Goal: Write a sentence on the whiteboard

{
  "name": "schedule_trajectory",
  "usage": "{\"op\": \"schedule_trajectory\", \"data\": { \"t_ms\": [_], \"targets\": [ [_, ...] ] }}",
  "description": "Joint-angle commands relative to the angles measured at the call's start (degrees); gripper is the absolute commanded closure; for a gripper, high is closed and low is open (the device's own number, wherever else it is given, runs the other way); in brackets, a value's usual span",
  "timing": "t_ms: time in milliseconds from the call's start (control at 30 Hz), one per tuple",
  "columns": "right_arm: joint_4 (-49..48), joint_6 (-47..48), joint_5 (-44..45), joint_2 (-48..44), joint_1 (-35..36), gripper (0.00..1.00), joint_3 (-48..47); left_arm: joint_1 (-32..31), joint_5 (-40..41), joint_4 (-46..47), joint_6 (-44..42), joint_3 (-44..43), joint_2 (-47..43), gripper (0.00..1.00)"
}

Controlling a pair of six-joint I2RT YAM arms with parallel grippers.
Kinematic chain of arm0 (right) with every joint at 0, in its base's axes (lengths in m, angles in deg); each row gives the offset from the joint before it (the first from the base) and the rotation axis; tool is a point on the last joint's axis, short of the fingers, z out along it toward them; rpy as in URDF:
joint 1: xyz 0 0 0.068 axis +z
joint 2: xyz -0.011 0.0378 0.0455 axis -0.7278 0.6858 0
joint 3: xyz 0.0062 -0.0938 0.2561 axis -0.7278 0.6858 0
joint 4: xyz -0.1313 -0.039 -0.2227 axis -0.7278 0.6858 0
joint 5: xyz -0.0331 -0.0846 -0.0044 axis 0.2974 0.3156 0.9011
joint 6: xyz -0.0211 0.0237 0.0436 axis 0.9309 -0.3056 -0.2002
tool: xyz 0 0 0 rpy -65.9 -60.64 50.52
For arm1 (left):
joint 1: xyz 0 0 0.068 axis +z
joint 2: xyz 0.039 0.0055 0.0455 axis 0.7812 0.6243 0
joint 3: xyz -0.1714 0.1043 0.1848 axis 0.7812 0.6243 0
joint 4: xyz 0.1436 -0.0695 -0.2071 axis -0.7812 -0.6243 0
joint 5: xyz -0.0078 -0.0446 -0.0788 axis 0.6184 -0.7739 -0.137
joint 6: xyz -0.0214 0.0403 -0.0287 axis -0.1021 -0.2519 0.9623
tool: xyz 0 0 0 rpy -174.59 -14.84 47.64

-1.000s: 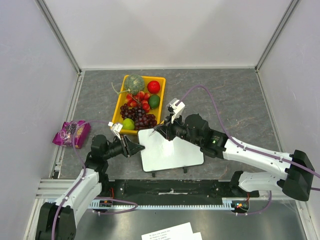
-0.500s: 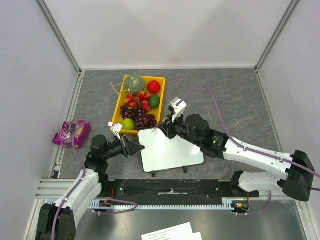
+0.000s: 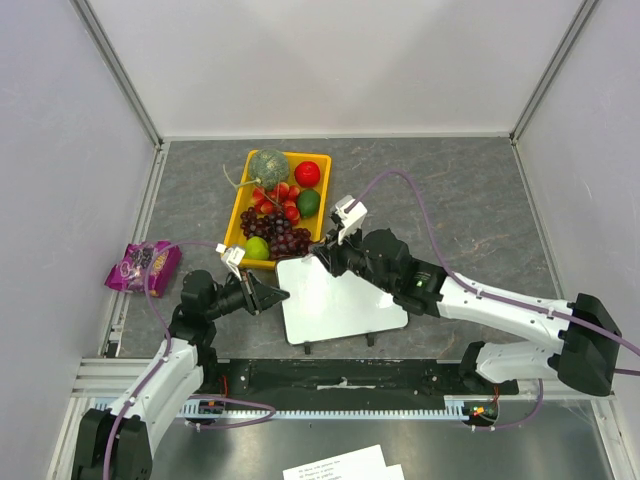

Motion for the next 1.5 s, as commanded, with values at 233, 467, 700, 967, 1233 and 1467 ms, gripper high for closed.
{"op": "schedule_trajectory", "data": {
  "t_ms": [233,467,700,967,1233,1467],
  "targets": [
    [-4.5,0.9,4.0,2.2,1.2,1.00,-1.1,-0.1,0.3,0.8,-2.3,-0.4,-0.1,0.98],
    [-5.4,0.6,5.7,2.2,1.2,1.00,0.3,-0.1,0.3,0.8,-2.3,-0.4,-0.3,0.98],
    [-4.0,0.6,4.9,2.9,1.2,1.00,0.7,0.0,0.3,0.8,-2.3,-0.3,-0.3,0.98],
    [-2.8,0.0,2.8,3.1,1.3,1.00,2.1,0.0,0.3,0.8,-2.3,-0.3,-0.3,0.98],
    [-1.4,-0.2,1.1,2.5,1.7,1.00,3.3,-0.1,0.3,0.8,-2.4,-0.3,-0.4,0.98],
    [-1.1,-1.2,0.6,1.8,2.6,1.00,4.3,0.0,0.4,0.8,-2.4,-0.3,-0.4,0.98]
  ]
}}
